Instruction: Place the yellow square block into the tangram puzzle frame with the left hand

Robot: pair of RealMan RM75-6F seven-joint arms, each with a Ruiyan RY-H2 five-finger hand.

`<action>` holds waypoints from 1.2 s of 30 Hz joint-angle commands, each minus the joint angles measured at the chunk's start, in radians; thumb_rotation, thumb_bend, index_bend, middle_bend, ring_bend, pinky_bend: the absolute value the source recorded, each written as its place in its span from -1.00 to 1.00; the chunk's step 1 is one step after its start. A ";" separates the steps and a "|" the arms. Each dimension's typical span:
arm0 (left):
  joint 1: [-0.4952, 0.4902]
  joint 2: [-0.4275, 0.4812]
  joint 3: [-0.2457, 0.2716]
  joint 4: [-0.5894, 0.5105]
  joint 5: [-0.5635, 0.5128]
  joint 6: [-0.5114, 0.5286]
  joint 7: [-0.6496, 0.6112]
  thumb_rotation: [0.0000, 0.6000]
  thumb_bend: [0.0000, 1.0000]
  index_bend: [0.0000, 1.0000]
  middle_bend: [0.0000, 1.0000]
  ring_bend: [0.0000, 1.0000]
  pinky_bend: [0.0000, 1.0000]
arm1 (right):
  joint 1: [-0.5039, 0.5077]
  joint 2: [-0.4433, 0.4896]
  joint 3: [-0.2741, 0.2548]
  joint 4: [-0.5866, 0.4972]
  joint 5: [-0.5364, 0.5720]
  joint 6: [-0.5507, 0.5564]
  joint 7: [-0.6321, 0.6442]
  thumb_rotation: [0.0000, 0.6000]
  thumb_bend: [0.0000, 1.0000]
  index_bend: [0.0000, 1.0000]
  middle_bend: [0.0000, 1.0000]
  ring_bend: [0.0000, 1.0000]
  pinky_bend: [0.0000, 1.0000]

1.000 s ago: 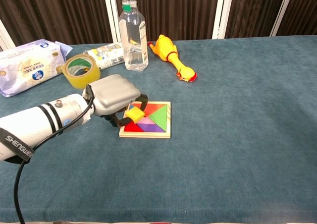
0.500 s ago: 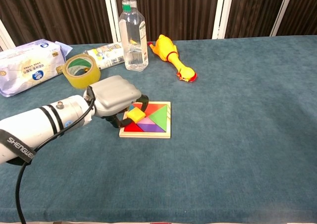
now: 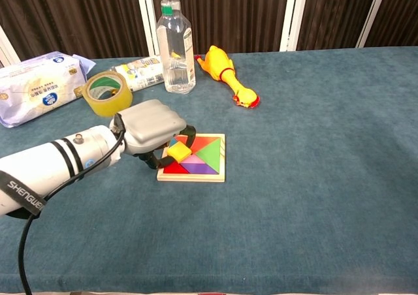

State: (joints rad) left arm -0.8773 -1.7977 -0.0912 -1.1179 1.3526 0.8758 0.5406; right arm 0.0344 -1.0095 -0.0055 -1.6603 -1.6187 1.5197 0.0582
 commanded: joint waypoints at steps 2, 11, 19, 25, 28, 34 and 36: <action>0.001 0.002 0.000 -0.003 -0.004 -0.003 0.003 1.00 -0.22 -0.23 1.00 1.00 1.00 | 0.000 0.000 0.001 -0.001 0.001 0.001 0.001 1.00 -0.70 -1.00 -1.00 -1.00 -1.00; 0.000 -0.001 -0.001 -0.005 -0.012 -0.005 0.010 1.00 -0.22 -0.36 1.00 1.00 1.00 | 0.000 0.000 0.001 0.001 0.000 0.002 0.003 1.00 -0.70 -1.00 -1.00 -1.00 -1.00; 0.001 0.007 -0.001 -0.026 -0.013 0.001 0.016 1.00 -0.22 -0.39 1.00 1.00 1.00 | -0.001 -0.001 0.002 0.002 -0.001 0.003 0.003 1.00 -0.70 -1.00 -1.00 -1.00 -1.00; 0.009 0.036 -0.013 -0.083 -0.025 0.014 0.008 1.00 -0.23 -0.41 1.00 1.00 1.00 | -0.001 -0.002 0.001 0.001 -0.003 0.004 0.001 1.00 -0.70 -1.00 -1.00 -1.00 -1.00; 0.017 0.065 -0.019 -0.122 -0.031 0.028 0.006 1.00 -0.24 -0.42 1.00 1.00 1.00 | -0.001 -0.001 0.000 0.001 -0.004 0.003 0.003 1.00 -0.70 -1.00 -1.00 -1.00 -1.00; 0.046 0.119 0.012 -0.156 -0.055 0.036 0.073 1.00 -0.24 -0.37 1.00 1.00 1.00 | 0.000 0.001 -0.001 0.000 -0.007 0.003 0.005 1.00 -0.70 -1.00 -1.00 -1.00 -1.00; 0.057 0.127 0.017 -0.165 -0.070 0.039 0.081 1.00 -0.24 -0.36 1.00 1.00 1.00 | -0.002 0.001 -0.001 0.000 -0.009 0.007 0.007 1.00 -0.70 -1.00 -1.00 -1.00 -1.00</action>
State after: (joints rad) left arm -0.8291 -1.6786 -0.0810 -1.2750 1.2925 0.9106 0.6158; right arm 0.0329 -1.0086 -0.0063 -1.6606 -1.6274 1.5263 0.0649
